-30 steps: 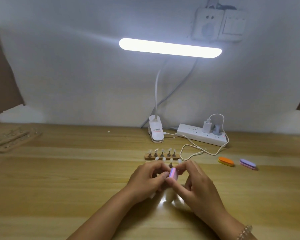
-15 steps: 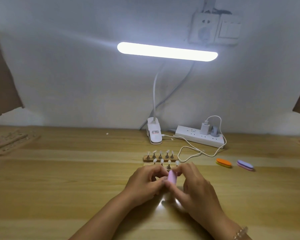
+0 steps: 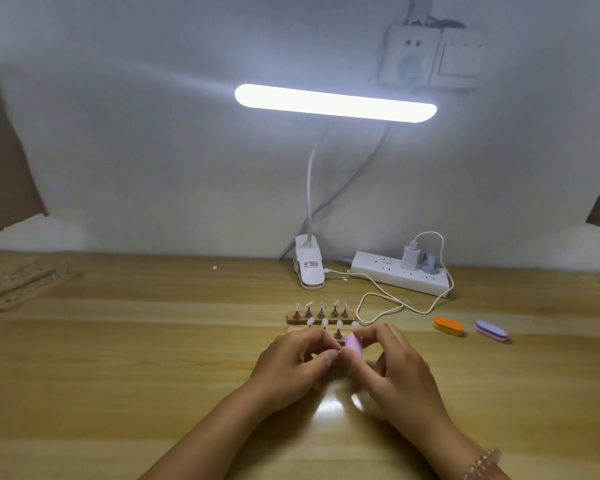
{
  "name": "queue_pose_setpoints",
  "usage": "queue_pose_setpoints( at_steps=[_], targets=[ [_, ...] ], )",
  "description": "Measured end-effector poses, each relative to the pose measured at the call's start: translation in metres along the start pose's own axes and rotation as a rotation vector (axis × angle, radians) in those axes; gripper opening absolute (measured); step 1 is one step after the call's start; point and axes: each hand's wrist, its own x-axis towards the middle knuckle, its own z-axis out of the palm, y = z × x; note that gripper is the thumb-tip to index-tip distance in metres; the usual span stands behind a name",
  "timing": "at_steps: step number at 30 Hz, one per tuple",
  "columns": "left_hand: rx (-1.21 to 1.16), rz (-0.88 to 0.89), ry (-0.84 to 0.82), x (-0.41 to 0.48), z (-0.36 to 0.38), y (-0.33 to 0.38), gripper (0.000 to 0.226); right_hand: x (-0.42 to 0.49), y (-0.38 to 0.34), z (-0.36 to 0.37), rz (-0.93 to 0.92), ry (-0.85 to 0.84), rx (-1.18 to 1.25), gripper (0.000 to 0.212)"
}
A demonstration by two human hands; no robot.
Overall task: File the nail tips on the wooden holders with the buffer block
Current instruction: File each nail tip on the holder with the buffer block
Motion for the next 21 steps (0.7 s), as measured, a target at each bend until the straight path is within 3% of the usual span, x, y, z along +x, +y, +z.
queue_pose_setpoints(
  at_steps=[9, 11, 16, 21],
  targets=[
    [0.01, -0.012, -0.015, -0.0012, -0.0008, 0.0059, 0.013, -0.0035, -0.0038, 0.0043, -0.059, 0.091, -0.007, 0.015],
    [0.015, -0.021, -0.021, -0.0015, -0.0012, 0.0065, 0.013, -0.0024, -0.0029, 0.0045, -0.055, 0.106, 0.014, 0.019],
    [0.045, -0.004, 0.0, -0.0014, -0.0024, 0.0072, 0.013, -0.0057, -0.0031, 0.0032, -0.137, -0.058, -0.02, 0.038],
    [0.085, 0.016, -0.019, -0.0026, -0.0021, 0.0091, 0.013, -0.0015, -0.0015, 0.0014, -0.076, 0.026, -0.036, 0.037]
  ],
)
